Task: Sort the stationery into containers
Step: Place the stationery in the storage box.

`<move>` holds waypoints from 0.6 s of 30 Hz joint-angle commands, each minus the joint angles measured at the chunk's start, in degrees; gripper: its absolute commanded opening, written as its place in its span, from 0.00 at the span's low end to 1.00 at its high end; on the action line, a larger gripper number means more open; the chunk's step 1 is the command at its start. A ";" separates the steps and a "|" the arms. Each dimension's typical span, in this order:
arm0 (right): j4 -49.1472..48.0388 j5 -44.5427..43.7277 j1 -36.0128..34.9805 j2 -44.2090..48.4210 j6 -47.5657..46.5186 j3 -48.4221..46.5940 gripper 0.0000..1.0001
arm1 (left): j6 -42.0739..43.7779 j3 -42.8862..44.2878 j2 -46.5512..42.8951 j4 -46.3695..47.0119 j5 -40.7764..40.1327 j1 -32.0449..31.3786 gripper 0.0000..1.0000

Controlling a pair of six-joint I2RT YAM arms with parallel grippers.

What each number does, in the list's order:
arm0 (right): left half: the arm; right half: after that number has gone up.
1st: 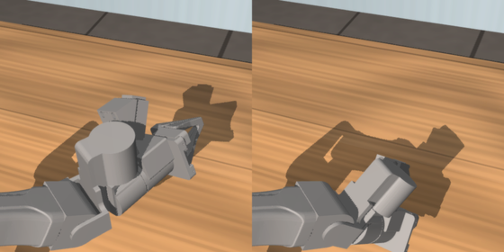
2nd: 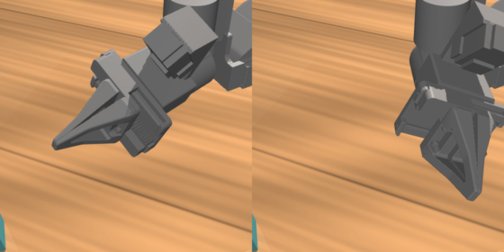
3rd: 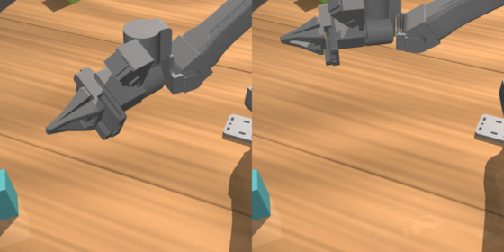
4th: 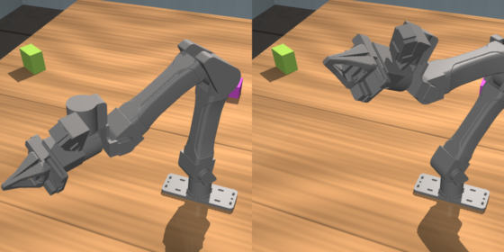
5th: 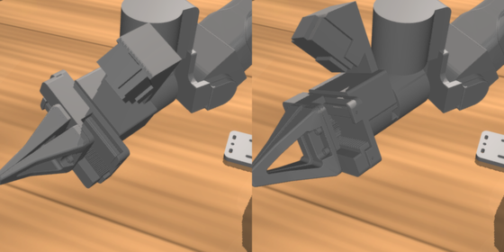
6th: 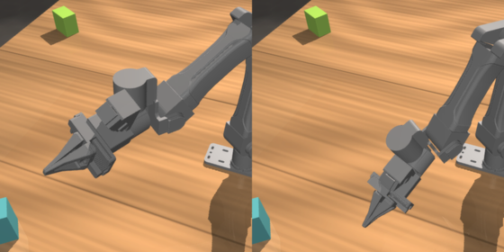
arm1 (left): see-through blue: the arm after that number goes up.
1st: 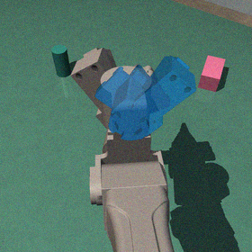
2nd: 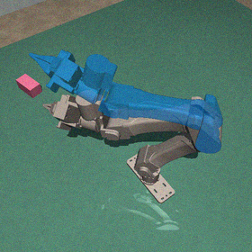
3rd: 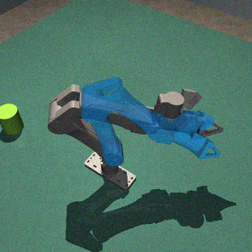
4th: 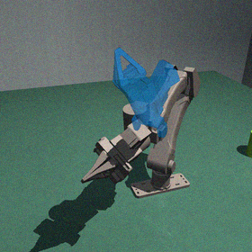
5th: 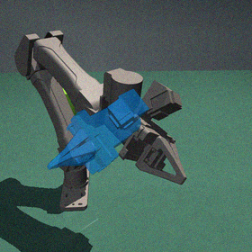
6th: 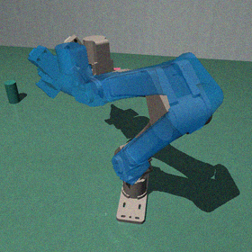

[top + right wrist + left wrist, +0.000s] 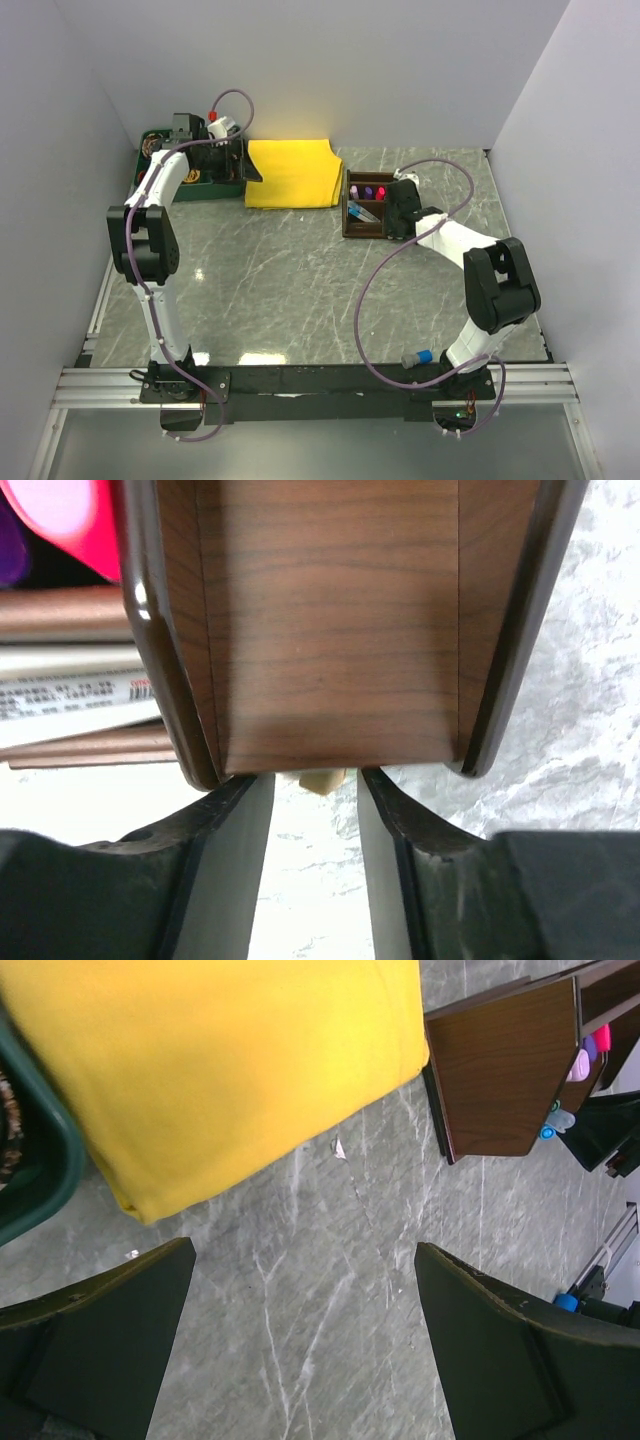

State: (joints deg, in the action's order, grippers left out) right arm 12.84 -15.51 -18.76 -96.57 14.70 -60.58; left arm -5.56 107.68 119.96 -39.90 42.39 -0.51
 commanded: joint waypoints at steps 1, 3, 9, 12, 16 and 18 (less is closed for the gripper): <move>-3.53 0.21 -0.31 3.76 0.95 1.60 0.48 | 0.99 -0.36 -1.92 0.70 0.94 -0.98 1.00; -2.91 0.91 -0.40 4.98 1.03 1.78 0.48 | 0.99 -0.36 -2.01 0.70 0.94 -0.98 0.99; 0.60 4.69 -0.40 10.07 0.07 3.09 0.52 | 1.17 0.16 -2.36 0.52 0.33 -1.33 0.99; 4.10 13.02 -0.31 14.46 -8.08 3.71 0.62 | 1.78 0.08 -3.15 0.26 -1.34 -1.59 0.99; 18.24 31.29 -0.31 18.79 -38.22 2.39 0.64 | 3.19 -0.36 -3.68 -0.35 -3.01 -1.77 0.99; 26.57 33.78 -0.48 20.62 -47.53 3.35 0.64 | 3.54 -0.80 -3.86 -0.70 -3.19 -1.77 0.99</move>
State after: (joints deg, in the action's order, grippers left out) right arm 22.41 4.43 -18.79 -80.14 -5.69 -57.08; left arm -4.08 107.55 119.94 -40.18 40.47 -1.87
